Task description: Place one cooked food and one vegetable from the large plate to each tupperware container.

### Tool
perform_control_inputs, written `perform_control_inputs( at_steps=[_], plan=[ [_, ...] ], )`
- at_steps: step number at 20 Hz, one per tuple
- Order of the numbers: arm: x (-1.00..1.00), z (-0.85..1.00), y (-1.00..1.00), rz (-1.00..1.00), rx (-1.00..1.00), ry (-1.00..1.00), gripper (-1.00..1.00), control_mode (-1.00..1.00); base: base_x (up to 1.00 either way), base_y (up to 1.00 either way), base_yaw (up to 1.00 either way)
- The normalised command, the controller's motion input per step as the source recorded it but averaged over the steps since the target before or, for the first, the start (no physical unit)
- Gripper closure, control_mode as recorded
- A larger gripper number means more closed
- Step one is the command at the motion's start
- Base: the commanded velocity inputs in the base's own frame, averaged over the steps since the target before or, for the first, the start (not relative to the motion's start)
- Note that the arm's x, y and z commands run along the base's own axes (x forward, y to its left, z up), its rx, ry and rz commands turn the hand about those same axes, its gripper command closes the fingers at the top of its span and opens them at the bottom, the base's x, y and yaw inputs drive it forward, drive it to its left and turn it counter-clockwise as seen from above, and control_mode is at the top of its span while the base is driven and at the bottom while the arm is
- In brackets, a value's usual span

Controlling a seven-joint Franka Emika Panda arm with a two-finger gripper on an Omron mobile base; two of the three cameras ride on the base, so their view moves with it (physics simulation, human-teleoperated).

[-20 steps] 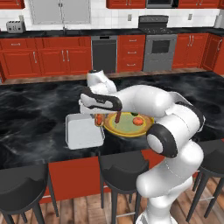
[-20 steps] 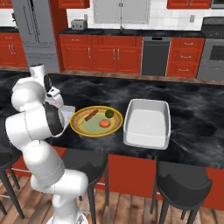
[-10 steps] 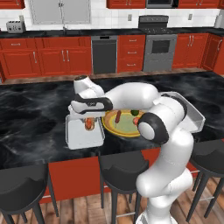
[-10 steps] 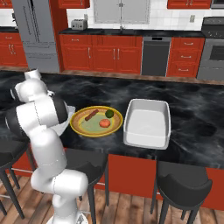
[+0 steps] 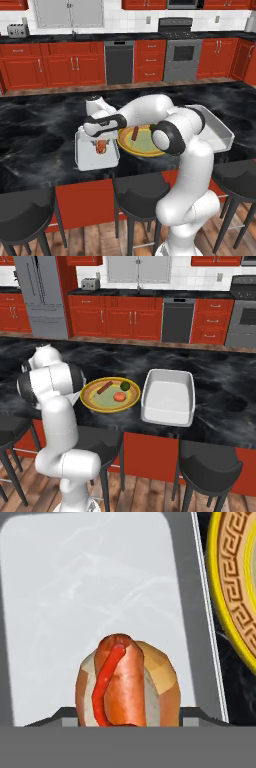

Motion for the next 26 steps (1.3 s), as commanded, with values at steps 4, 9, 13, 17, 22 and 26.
perform_control_inputs(
  at_steps=[4, 9, 13, 17, 22, 26],
  plan=[
    [0.06, -0.19, 0.07, 0.03, 0.02, 0.0, -1.0, -1.0, 0.0, 0.0, 0.0],
    [0.04, -0.05, 0.02, 0.0, 0.0, 0.0, -1.0, -1.0, 0.0, 0.0, 0.0],
    [0.07, 0.0, -0.04, 0.0, 0.0, 0.01, -1.0, -1.0, 0.0, 0.0, 0.0],
    [0.04, 0.0, -0.2, 0.0, -0.01, 0.04, -1.0, -1.0, 0.0, 0.0, 0.0],
    [-0.17, 0.43, -0.83, -0.03, -0.01, -0.09, -1.0, -1.0, 0.0, 0.0, 0.0],
    [-0.28, 0.97, -0.65, 0.02, 0.0, -0.08, -1.0, -1.0, 0.0, 0.0, 0.0]
  ],
)
